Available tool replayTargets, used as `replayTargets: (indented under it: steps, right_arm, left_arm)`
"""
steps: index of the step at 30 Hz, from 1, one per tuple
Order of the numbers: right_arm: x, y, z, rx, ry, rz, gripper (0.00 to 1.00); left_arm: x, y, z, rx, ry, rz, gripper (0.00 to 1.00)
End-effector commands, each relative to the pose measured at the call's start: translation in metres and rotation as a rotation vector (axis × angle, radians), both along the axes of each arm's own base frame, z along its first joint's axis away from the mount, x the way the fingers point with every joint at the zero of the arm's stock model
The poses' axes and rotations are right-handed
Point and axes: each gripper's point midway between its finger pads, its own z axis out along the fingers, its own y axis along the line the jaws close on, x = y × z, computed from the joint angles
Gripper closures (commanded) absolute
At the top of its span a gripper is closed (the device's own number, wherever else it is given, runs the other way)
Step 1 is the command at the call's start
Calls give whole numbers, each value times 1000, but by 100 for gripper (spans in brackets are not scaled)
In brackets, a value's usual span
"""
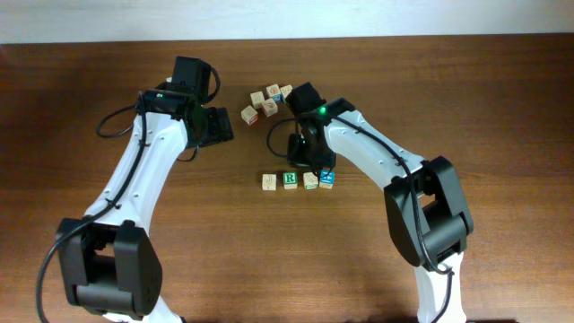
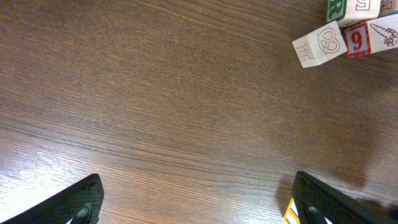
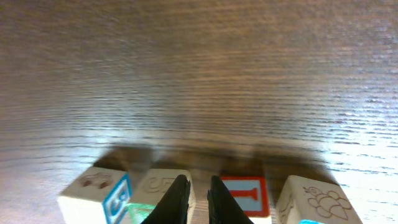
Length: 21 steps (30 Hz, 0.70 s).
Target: Rotate 4 blocks
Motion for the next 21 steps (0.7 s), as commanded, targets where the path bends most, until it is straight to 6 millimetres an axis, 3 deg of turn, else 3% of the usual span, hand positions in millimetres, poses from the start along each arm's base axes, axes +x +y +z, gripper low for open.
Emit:
replayTargets:
  steps: [1, 3, 4, 5, 7, 8, 12, 15, 18, 21]
  right_arm:
    - [3, 2, 10, 20, 0, 12, 86]
    - [0, -16, 25, -1, 33, 1, 86]
    - [0, -39, 46, -14, 47, -7, 86]
    - [-3, -57, 53, -25, 66, -14, 86]
    - [-14, -90, 50, -57, 150, -37, 90]
    - [-19, -100, 47, -65, 178, -38, 92]
    - [-28, -108, 14, -71, 197, -23, 96]
    - [-32, -90, -12, -22, 167, 38, 96]
    - [-32, -77, -23, -6, 129, 69, 96]
    - [-30, -64, -20, 48, 110, 118, 96]
  left_arm:
    - [2, -9, -1, -47, 5, -1, 8]
    - [-1, -19, -3, -58, 19, -17, 25]
    - [-5, -34, -6, -87, 37, -51, 39]
    - [-8, -42, -9, -90, 48, -71, 56]
    - [-11, -53, -11, -87, 58, -99, 74]
    - [-12, -56, -13, -86, 61, -106, 77]
    - [-8, -57, -26, -71, 81, -105, 78]
    - [-7, -57, -30, -70, 83, -105, 76]
    - [-7, -57, -30, -70, 84, -105, 75]
    - [-7, -57, -30, -70, 86, -105, 75]
